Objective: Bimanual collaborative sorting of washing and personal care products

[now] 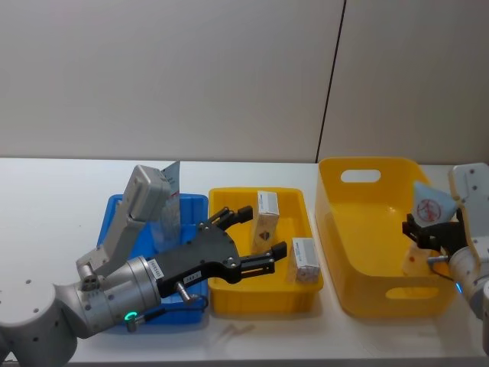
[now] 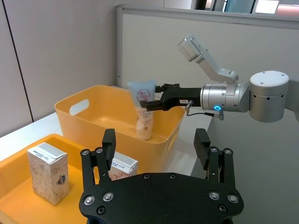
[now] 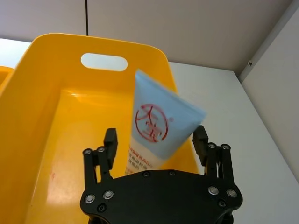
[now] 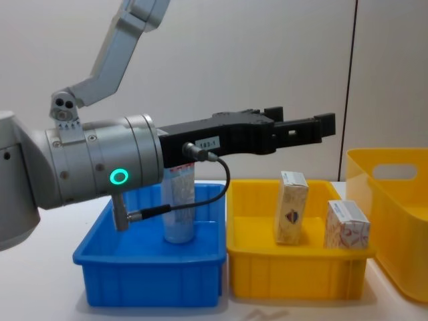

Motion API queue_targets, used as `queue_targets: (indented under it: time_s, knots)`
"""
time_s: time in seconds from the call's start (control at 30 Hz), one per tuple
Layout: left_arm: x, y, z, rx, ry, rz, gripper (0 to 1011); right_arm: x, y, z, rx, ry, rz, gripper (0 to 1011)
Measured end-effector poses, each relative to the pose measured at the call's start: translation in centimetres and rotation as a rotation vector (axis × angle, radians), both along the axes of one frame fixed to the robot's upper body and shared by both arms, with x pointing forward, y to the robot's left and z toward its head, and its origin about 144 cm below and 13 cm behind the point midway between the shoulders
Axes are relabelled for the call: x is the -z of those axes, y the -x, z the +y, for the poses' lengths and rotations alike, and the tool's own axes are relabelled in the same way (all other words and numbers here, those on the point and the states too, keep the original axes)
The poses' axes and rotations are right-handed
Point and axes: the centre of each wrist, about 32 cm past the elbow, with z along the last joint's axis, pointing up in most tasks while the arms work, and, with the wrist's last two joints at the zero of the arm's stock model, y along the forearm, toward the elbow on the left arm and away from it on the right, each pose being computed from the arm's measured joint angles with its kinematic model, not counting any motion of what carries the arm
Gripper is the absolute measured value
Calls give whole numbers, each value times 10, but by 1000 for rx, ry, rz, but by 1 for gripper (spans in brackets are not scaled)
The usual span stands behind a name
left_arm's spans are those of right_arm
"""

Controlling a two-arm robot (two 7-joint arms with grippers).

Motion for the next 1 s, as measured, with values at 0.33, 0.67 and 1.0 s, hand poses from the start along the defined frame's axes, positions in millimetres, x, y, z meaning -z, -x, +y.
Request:
queue_targets:
  time_s: [0.33,0.67,1.0]
  knots:
    - [0,0,0,0,0,0,1001,1,0,0,2,0,5,1002]
    - [0,0,0,0,0,0,1001,-3,2,0,-9,-17,-25,1002]
    - [0,0,0,0,0,0,1001,-20,10,1,-43,-90,-137,1002]
